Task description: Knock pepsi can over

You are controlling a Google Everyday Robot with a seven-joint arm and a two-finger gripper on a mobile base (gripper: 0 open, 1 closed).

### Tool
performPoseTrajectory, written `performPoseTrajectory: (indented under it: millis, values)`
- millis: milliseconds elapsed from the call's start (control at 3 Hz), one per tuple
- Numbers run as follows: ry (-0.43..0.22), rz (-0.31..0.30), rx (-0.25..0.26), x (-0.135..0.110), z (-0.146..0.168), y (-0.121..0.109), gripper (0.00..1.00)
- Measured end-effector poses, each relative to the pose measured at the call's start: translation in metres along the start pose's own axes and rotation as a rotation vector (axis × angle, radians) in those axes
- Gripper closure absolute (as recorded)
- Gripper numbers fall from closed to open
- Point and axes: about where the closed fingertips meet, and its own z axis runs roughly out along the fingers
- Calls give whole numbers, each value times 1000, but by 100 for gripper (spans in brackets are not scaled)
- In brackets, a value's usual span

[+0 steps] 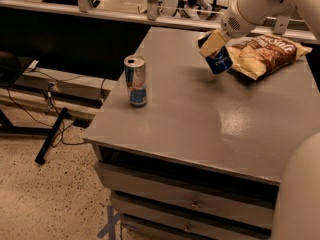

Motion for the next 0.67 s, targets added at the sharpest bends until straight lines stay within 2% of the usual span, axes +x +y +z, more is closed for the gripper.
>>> performPoseTrajectory:
  millis: [333,667]
  values:
    - [155,-103,-70,10,21,28,75]
    - [223,-164,-101,17,27,42,53]
